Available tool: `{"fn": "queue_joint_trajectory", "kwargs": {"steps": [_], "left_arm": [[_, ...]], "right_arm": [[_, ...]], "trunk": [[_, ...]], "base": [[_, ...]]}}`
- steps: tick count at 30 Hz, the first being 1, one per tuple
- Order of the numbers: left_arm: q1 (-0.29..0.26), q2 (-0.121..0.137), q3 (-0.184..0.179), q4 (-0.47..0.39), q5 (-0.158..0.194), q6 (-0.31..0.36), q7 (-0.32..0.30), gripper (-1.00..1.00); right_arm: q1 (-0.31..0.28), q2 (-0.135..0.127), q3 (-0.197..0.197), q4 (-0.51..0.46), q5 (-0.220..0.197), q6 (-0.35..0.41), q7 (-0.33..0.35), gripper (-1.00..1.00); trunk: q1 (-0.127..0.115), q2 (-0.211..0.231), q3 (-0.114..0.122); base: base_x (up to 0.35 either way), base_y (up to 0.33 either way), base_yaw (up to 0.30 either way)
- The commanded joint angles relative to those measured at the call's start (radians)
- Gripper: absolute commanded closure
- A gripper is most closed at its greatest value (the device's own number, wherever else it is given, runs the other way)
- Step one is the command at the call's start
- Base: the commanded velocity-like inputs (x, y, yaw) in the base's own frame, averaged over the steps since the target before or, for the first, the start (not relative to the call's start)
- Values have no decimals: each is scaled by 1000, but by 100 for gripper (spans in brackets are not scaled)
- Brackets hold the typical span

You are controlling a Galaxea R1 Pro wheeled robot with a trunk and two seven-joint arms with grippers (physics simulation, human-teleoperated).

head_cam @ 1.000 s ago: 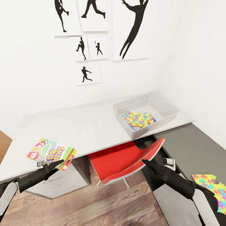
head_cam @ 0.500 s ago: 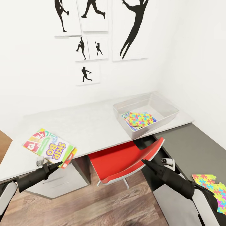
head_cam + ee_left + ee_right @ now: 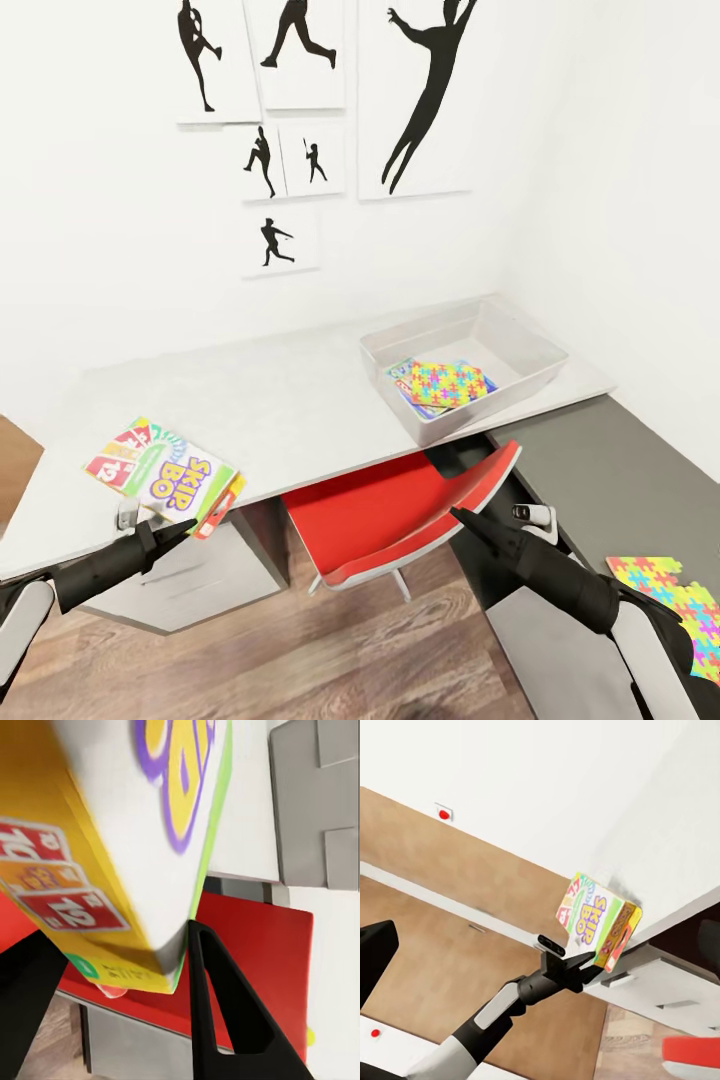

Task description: Put all the toys in the child's room - the three board games (two on the bed and one on the table), the two jigsaw puzzles on the table, and the tennis ball on the table - inside the toy box on the table in the child's room.

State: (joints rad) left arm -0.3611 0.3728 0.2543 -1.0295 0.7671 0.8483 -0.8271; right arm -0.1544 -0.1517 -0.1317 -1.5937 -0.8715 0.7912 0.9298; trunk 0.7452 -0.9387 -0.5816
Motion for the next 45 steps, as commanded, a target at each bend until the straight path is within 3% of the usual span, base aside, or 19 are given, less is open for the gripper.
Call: {"fn": "queue_joint_trajectory", "kwargs": {"steps": [1,25,30,35,39,41,45], "left_arm": [[0,0,1,0,-3,3,-3,100],[0,6,0,-12,-3,9,-4,100],[-1,68,0,-47,-1,44,-24,100],[0,97,-1,-108,-3,133,-59,100],[0,119,-3,-154,-1,188,-76,100],[1,139,-5,-164,0,197,-113,100],[1,170,-7,-169,-7,199,-250,100]], "right_arm": [[-1,0,0,0,-3,5,1,-100],[-1,0,0,0,-2,5,1,-100],[-1,0,-4,0,-1,-1,0,-100],[2,-1,-6,1,-1,-84,-1,-100],[5,-2,-6,1,-1,-108,-1,-100],[5,-2,-6,1,-1,-111,-2,-100],[6,-2,-5,2,-1,-112,-10,-100]], "trunk": [[-4,7,2],[-96,175,78],[-115,210,93],[-134,245,109],[-150,273,121],[-157,287,128],[-173,315,140]], "base": [[0,0,0],[0,0,0],[0,0,0],[0,0,0],[0,0,0],[0,0,0],[0,0,0]]}}
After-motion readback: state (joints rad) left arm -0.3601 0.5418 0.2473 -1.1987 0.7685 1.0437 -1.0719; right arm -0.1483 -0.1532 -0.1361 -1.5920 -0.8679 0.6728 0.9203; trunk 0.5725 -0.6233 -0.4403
